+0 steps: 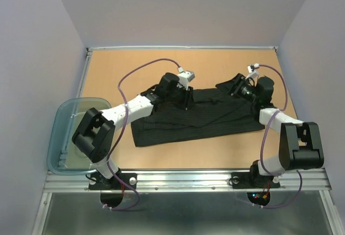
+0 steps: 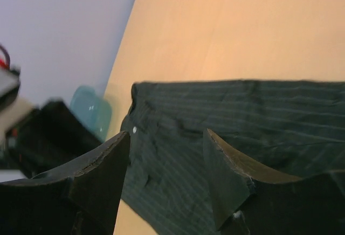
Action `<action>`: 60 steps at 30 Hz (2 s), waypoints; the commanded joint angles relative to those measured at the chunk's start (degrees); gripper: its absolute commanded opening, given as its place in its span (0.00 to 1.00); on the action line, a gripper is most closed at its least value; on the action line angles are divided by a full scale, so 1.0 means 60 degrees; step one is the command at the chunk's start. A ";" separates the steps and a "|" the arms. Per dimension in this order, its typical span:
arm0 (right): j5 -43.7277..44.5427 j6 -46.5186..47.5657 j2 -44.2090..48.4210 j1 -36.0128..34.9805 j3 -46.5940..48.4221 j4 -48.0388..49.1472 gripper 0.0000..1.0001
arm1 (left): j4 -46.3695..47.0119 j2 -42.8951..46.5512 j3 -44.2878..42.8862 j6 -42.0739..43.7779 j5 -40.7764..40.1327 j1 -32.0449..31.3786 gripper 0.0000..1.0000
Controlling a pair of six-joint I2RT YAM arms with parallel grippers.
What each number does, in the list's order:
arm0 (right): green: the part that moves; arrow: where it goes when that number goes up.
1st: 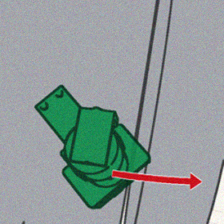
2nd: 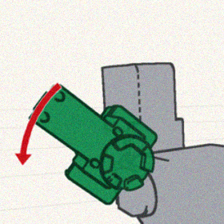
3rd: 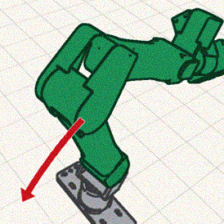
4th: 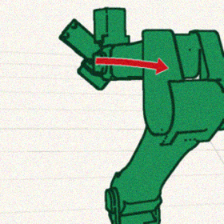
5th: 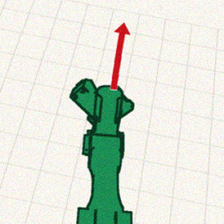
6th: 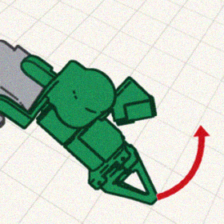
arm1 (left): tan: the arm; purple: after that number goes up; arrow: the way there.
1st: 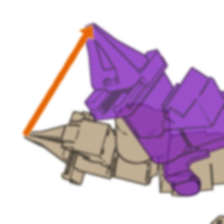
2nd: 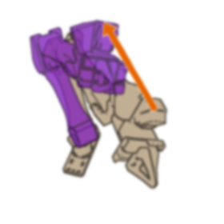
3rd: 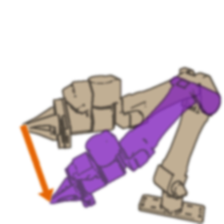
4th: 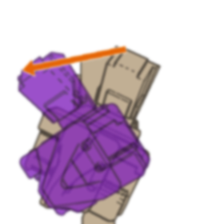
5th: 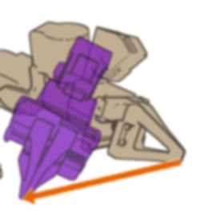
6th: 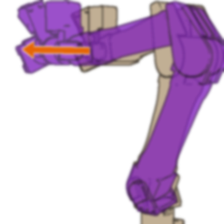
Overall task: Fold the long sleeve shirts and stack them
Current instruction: Fold the shirt
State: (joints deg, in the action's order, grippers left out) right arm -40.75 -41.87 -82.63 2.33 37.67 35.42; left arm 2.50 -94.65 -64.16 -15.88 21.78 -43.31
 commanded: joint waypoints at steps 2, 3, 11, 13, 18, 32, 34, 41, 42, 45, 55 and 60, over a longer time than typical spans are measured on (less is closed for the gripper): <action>0.0303 -0.0827 -0.0201 -0.1498 -0.0930 0.0435 0.62 | -0.0256 0.0161 0.0351 -0.0429 -0.0977 0.1050 0.42; 0.0317 -0.0989 -0.0362 -0.1603 -0.1222 0.0672 0.62 | -0.0256 0.0102 0.0540 -0.0502 -0.1051 0.1254 0.41; 0.0200 -0.1240 -0.2311 -0.1750 -0.2044 0.1216 0.61 | -0.0036 -0.0046 0.1142 -0.1118 -0.1359 0.1959 0.40; 0.0287 -0.1225 -0.2196 -0.1750 -0.2132 0.1172 0.61 | -0.0109 0.0071 0.1114 -0.1162 -0.1432 0.2120 0.40; 0.1352 0.0159 -0.0415 -0.1692 -0.1274 -0.2006 0.61 | -0.0896 0.0511 0.0486 -0.0782 -0.2264 0.2486 0.44; 0.7830 0.1514 0.2156 -0.1662 0.0680 -0.8700 0.62 | -0.2350 -0.0820 -0.1230 0.0273 -0.4333 0.2765 0.80; 0.8081 0.1557 0.1980 -0.1589 0.0767 -0.8876 0.61 | -0.2394 -0.1113 -0.1303 0.0288 -0.4406 0.2809 0.80; 0.7936 0.2112 0.1570 -0.1560 0.1089 -0.8935 0.59 | -0.2468 -0.0984 -0.1099 0.0624 -0.4275 0.2838 0.80; 0.7848 0.2245 0.1497 -0.1545 0.1148 -0.8950 0.59 | -0.2468 -0.0881 -0.1040 0.0727 -0.4231 0.2838 0.80; 0.7497 0.2567 0.1291 -0.1560 0.1295 -0.8935 0.59 | -0.2482 -0.0516 -0.0777 0.0874 -0.4085 0.2838 0.81; 0.6207 0.3125 0.1218 -0.1560 0.1646 -0.8921 0.59 | -0.2512 0.0219 0.0293 0.1356 -0.3996 0.2853 0.82; 0.5972 0.3227 0.1335 -0.1560 0.1647 -0.8935 0.59 | -0.2674 -0.0366 -0.0058 0.1197 -0.4085 0.3043 0.81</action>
State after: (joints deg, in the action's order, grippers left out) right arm -2.68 -24.18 -75.83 -7.42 44.21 -18.06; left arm -13.19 -95.64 -63.35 -9.43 -2.31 -26.22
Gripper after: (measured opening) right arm 0.591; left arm 0.812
